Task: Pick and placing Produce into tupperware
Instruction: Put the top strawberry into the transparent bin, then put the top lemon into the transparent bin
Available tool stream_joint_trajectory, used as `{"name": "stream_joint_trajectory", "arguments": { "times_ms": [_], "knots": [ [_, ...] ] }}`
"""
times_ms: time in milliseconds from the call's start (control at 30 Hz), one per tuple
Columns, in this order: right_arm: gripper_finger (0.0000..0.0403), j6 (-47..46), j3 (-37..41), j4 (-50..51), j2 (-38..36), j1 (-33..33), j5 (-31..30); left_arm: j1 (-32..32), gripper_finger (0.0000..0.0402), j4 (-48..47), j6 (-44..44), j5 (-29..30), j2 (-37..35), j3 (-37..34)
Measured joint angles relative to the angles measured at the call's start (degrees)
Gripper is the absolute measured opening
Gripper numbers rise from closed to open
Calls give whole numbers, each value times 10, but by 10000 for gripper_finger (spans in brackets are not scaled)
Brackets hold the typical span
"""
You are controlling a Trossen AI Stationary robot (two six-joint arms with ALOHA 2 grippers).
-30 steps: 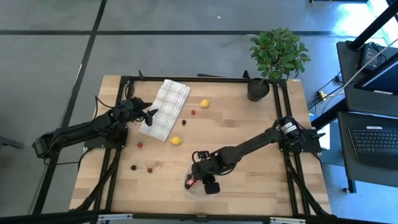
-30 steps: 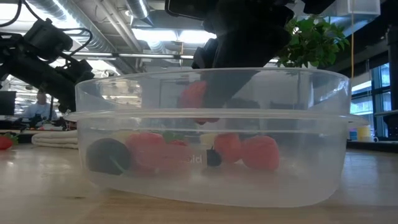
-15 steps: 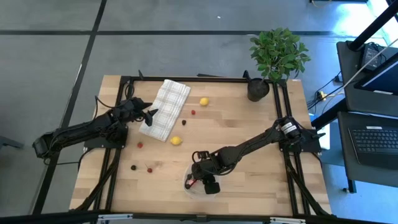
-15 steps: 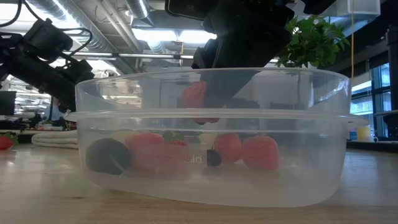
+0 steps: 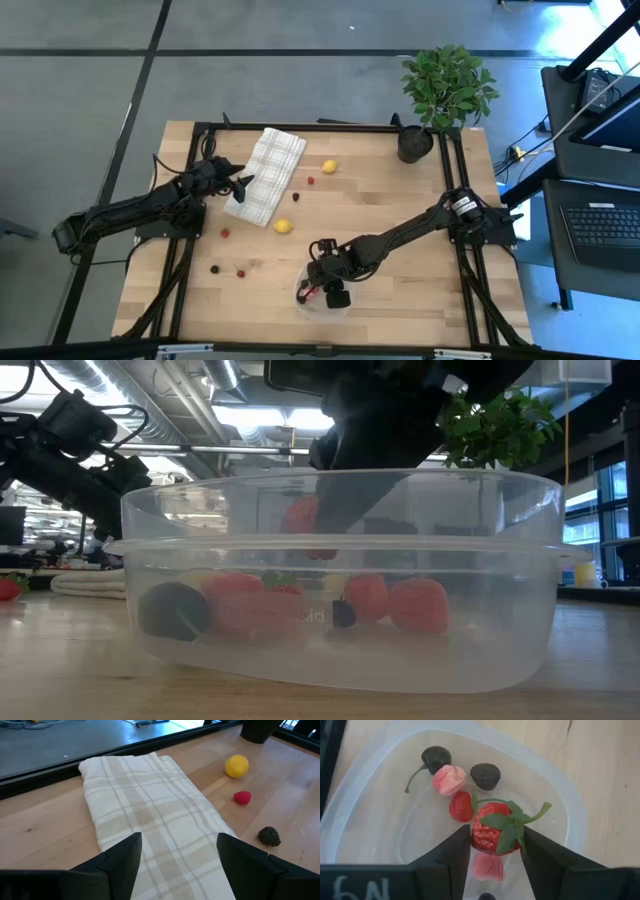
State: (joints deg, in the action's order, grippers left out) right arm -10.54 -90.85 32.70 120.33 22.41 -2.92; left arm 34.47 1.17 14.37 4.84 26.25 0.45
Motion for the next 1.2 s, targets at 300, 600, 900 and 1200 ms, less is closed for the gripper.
{"name": "stream_joint_trajectory", "arguments": {
  "times_ms": [300, 600, 900, 1200],
  "knots": [
    [168, 4, 0, 0, 0, 0, 0, 0, 250, 0, 0, 0, 0, 0],
    [177, 6, 0, -1, 0, 0, 0, 0, 250, 0, 0, 0, 0, 0],
    [227, 6, 0, -1, 0, 0, 0, 0, 250, 0, 0, 0, 0, 0],
    [234, -2, 0, 10, -6, -1, 1, 0, 250, 0, 0, 0, 0, 0]
  ]
}}
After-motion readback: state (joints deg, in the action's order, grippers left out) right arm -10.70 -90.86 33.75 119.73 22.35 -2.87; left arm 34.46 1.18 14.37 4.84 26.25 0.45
